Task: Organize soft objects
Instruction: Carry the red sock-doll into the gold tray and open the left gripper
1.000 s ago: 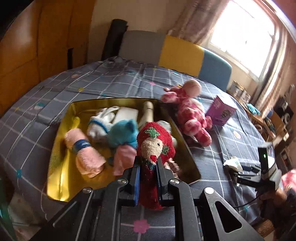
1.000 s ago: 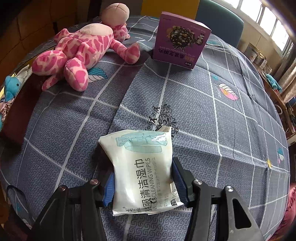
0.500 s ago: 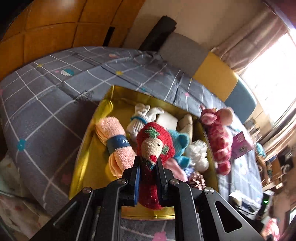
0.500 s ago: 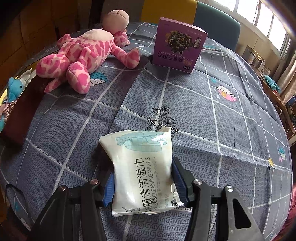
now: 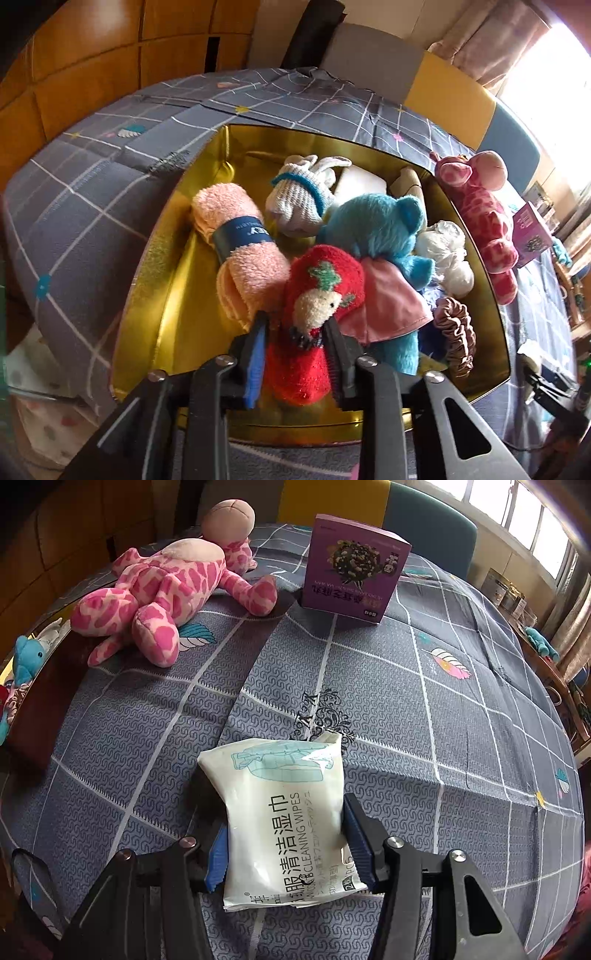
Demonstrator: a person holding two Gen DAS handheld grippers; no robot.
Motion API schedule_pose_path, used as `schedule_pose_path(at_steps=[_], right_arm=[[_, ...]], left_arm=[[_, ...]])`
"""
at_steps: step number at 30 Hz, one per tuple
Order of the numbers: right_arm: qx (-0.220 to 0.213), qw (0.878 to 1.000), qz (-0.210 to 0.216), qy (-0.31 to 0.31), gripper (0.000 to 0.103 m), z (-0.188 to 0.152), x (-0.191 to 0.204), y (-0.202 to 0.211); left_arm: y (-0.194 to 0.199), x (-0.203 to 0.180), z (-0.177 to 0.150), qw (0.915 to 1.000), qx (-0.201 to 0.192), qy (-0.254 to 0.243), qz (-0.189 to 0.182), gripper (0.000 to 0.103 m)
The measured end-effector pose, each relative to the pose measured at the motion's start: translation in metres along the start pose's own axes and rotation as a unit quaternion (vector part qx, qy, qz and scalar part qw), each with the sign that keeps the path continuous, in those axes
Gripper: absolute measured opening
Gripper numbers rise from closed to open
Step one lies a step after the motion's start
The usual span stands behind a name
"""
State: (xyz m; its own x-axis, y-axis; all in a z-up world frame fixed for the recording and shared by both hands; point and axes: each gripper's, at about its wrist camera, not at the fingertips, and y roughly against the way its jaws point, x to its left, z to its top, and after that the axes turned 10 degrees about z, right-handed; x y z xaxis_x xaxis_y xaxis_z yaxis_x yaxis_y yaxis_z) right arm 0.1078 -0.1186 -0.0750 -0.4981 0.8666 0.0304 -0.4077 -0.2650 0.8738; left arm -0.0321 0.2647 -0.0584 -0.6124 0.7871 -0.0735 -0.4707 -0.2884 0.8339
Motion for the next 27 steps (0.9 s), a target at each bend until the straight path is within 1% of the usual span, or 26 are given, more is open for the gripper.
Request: schedule_pose_path(at_steps=[2,3,4,8,13,21,27], right_arm=[[-0.001,1.0,-0.001,-0.001,0.055,-0.001,0.0,0.0],[-0.002,1.0,-0.002,0.0,0.055,-0.001,0.0,0.0],[-0.003,1.0,-0.002,0.0,0.055,-0.001,0.0,0.0],[-0.005,1.0,-0.005,0.001,0.055,-0.003,0.0,0.001],[-0.01,1.0,-0.009,0.002,0.055,-0.005,0.002,0.003],[-0.019,1.0,-0.018,0.003,0.055,-0.009,0.004,0.005],[-0.024,0.999,-0.025,0.002,0.055,-0.011,0.006,0.005]], left_arm=[[0.006,-0.001,-0.002,0.9999,-0.01,-0.006,0.005,0.04],[0.009,-0.001,-0.002,0.9998,-0.016,-0.009,0.01,0.045],[0.011,-0.001,-0.002,0.9996,-0.021,-0.011,0.016,0.047],[0.025,0.001,-0.003,0.9986,-0.04,-0.011,0.032,0.048],[0.046,0.001,-0.004,0.9969,-0.067,-0.014,0.039,0.051],[0.08,-0.007,-0.004,0.9925,-0.114,-0.024,0.036,0.051],[0.095,-0.013,-0.006,0.9907,-0.13,-0.031,0.027,0.053]])
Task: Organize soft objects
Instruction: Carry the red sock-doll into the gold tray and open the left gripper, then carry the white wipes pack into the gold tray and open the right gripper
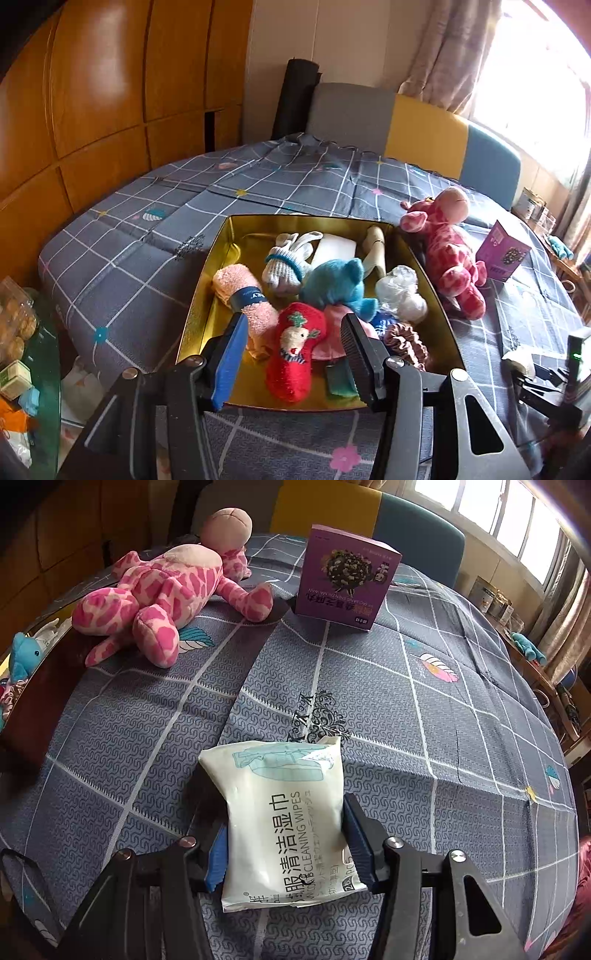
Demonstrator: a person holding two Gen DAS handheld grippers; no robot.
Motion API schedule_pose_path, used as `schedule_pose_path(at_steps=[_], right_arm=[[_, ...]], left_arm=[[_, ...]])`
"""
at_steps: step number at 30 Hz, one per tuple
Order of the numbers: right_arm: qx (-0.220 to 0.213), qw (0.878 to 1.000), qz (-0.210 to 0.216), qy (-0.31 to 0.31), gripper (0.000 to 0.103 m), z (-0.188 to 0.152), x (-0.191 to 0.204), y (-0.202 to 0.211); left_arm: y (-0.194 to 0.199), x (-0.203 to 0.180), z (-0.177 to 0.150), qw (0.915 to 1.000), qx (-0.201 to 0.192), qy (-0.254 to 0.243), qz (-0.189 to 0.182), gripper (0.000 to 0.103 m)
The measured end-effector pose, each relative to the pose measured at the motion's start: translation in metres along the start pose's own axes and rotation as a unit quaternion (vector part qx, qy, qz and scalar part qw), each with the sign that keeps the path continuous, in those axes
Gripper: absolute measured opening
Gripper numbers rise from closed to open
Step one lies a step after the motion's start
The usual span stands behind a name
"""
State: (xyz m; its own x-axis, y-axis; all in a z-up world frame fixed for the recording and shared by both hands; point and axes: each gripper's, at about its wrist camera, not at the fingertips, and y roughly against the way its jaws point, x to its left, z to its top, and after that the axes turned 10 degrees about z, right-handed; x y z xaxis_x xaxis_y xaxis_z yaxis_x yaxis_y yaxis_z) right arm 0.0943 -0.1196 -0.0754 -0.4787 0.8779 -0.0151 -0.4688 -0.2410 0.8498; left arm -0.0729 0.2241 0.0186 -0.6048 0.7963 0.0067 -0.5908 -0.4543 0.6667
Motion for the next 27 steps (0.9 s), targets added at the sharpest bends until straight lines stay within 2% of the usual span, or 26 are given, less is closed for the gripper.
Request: schedule_pose_path(at_steps=[5,9,20,27], right_arm=[[-0.003,1.0,-0.006,-0.001,0.055,-0.0015,0.0021,0.0011],[-0.005,1.0,-0.009,-0.002,0.055,-0.002,0.0027,0.0016],[-0.005,1.0,-0.016,-0.008,0.053,-0.0021,0.0047,0.0023],[-0.004,1.0,-0.005,-0.026,0.053,0.0035,0.0057,0.009]], left_arm=[[0.0053,-0.0016,-0.0021,1.0,-0.001,0.001,-0.002,0.053],[0.0072,-0.0031,-0.0038,1.0,-0.002,0.001,-0.002,0.058],[0.0079,-0.0026,-0.0055,1.0,-0.004,-0.001,-0.004,0.058],[0.0037,-0.0003,-0.0072,1.0,0.003,0.001,-0.004,0.058]])
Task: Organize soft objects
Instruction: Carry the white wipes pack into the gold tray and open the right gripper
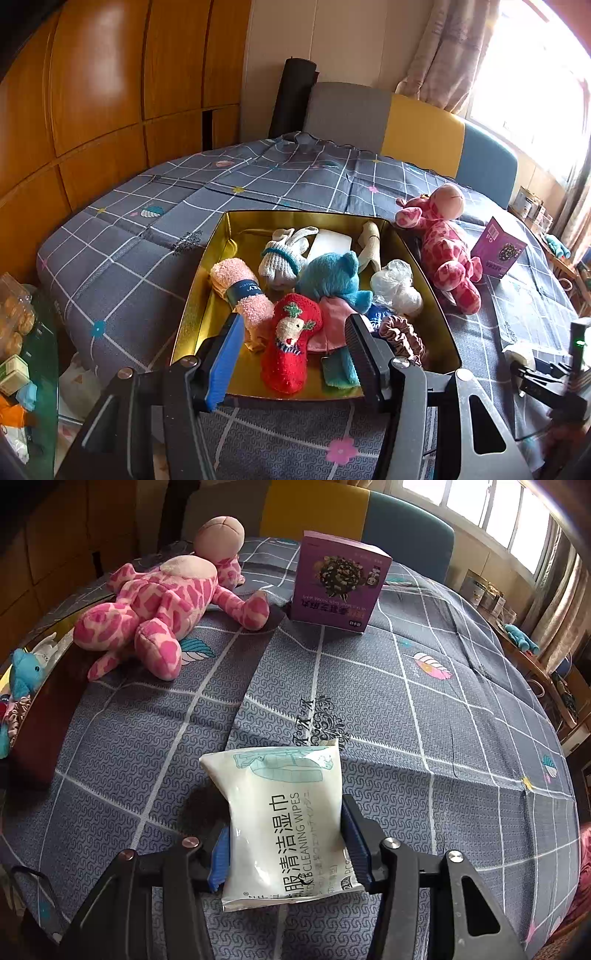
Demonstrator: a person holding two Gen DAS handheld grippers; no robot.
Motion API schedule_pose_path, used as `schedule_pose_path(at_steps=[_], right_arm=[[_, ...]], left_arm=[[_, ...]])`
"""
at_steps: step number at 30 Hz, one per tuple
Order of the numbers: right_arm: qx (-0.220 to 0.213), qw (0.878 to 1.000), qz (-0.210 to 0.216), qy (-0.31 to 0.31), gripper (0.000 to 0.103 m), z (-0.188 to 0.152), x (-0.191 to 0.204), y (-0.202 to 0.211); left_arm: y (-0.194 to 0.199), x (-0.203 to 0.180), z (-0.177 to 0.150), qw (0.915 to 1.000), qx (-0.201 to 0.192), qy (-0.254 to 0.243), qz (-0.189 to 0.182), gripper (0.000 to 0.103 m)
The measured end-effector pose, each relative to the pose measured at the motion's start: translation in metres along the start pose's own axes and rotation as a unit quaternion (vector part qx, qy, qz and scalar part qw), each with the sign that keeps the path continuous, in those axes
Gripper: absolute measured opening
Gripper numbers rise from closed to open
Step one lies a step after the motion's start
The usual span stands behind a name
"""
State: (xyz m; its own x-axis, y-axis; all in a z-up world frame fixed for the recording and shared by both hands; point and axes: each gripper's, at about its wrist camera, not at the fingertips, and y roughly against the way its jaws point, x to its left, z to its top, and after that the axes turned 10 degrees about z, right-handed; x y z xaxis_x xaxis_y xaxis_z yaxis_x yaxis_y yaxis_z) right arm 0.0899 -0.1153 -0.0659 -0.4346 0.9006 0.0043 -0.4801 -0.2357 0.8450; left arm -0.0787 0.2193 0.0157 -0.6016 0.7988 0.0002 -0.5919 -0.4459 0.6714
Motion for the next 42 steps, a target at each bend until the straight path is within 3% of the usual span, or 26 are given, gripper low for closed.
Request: schedule_pose_path(at_steps=[4,10,16,21,25,27,29,34,42], right_arm=[[-0.017,1.0,0.021,0.003,0.053,0.008,0.009,0.016],[-0.042,0.991,0.113,0.057,0.053,0.029,0.059,0.044],[-0.051,0.969,0.192,0.148,0.053,0.059,0.146,0.053],[-0.02,0.948,0.242,0.208,0.053,0.071,0.218,0.034],[0.017,0.937,0.246,0.247,0.053,0.072,0.259,0.003],[0.03,0.939,0.235,0.25,0.053,0.074,0.269,-0.016],[0.024,0.944,0.208,0.256,0.054,0.074,0.273,-0.029],[0.012,0.944,0.174,0.281,0.055,0.075,0.282,-0.037],[-0.002,0.946,0.179,0.269,0.058,0.067,0.27,-0.027]], left_arm=[[-0.004,0.003,0.0,1.0,0.005,0.004,0.0,0.058],[-0.007,0.02,0.007,0.9996,-0.002,0.024,0.018,0.058],[-0.008,0.042,0.013,0.998,-0.01,0.047,0.041,0.058],[-0.016,0.048,0.013,0.9977,0.001,0.055,0.041,0.058],[-0.021,0.05,0.011,0.9975,0.008,0.057,0.042,0.058],[-0.023,0.05,0.009,0.9973,0.012,0.058,0.043,0.058],[-0.027,0.049,0.007,0.9972,0.018,0.056,0.046,0.059],[-0.029,0.046,0.004,0.9971,0.021,0.054,0.049,0.063],[-0.024,0.044,0.006,0.9971,0.013,0.054,0.052,0.07]])
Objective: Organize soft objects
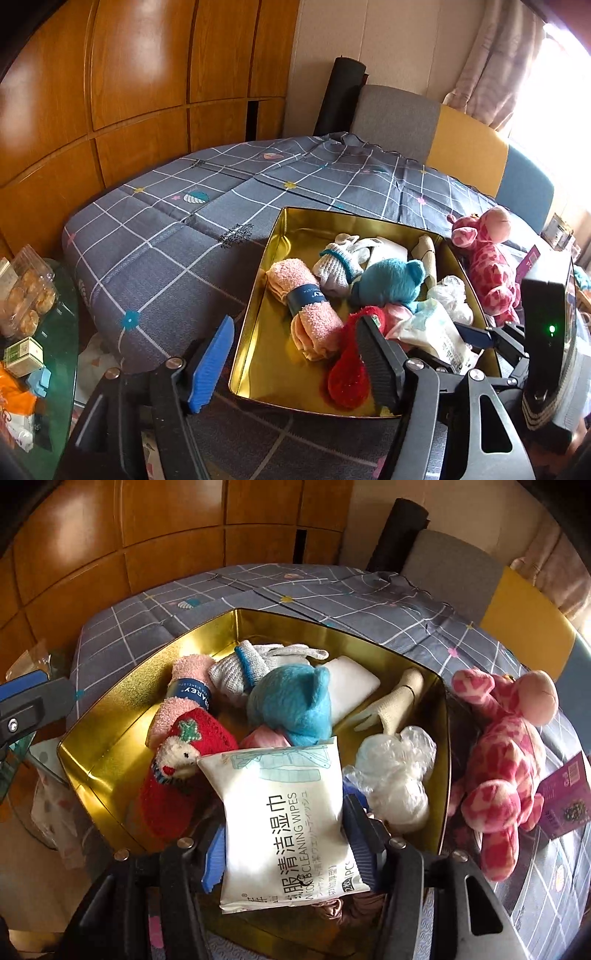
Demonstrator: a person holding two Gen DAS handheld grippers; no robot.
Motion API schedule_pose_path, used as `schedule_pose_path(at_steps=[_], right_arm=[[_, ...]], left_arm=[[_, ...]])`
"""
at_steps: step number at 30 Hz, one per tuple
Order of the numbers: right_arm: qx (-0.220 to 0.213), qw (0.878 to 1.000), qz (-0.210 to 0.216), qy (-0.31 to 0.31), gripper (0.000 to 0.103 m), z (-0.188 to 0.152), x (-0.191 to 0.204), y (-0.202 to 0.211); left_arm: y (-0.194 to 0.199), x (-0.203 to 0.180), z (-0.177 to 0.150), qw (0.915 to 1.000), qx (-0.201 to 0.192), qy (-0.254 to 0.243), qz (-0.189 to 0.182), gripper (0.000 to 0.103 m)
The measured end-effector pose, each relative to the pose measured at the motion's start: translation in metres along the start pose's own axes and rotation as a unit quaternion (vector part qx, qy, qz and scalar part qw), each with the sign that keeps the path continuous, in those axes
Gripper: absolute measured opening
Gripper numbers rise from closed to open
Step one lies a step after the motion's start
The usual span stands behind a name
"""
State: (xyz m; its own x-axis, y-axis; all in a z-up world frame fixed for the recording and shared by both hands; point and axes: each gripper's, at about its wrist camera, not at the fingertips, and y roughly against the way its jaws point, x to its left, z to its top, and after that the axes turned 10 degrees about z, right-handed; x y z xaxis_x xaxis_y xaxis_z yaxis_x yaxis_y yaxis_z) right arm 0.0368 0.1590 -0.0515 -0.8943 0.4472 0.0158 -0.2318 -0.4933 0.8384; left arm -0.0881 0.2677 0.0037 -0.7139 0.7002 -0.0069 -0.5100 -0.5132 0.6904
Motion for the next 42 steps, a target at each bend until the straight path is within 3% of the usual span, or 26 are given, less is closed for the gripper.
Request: schedule_pose_path(at_steps=[5,19,23,27,37,42], right_arm=[[-0.007,1.0,0.002,-0.017,0.063,-0.008,-0.001,0.007],[-0.074,0.994,0.016,-0.085,0.064,-0.027,-0.013,0.05],[-0.097,0.989,-0.011,-0.112,0.064,-0.034,-0.019,0.065],[-0.113,0.982,-0.047,-0.146,0.064,-0.047,-0.024,0.078],[-0.13,0.967,-0.092,-0.197,0.064,-0.078,-0.038,0.101],[-0.138,0.964,-0.099,-0.207,0.064,-0.085,-0.043,0.109]], left_arm=[[0.005,-0.005,0.0,1.0,-0.006,-0.005,-0.005,0.073],[0.02,-0.024,-0.005,0.9995,-0.017,-0.026,-0.012,0.079],[0.03,-0.031,-0.01,0.999,-0.032,-0.031,-0.007,0.087],[0.042,-0.036,-0.014,0.9985,-0.048,-0.027,0.001,0.103],[0.059,-0.059,-0.027,0.9975,-0.049,-0.048,-0.014,0.103],[0.065,-0.068,-0.031,0.9962,-0.061,-0.062,0.008,0.103]])
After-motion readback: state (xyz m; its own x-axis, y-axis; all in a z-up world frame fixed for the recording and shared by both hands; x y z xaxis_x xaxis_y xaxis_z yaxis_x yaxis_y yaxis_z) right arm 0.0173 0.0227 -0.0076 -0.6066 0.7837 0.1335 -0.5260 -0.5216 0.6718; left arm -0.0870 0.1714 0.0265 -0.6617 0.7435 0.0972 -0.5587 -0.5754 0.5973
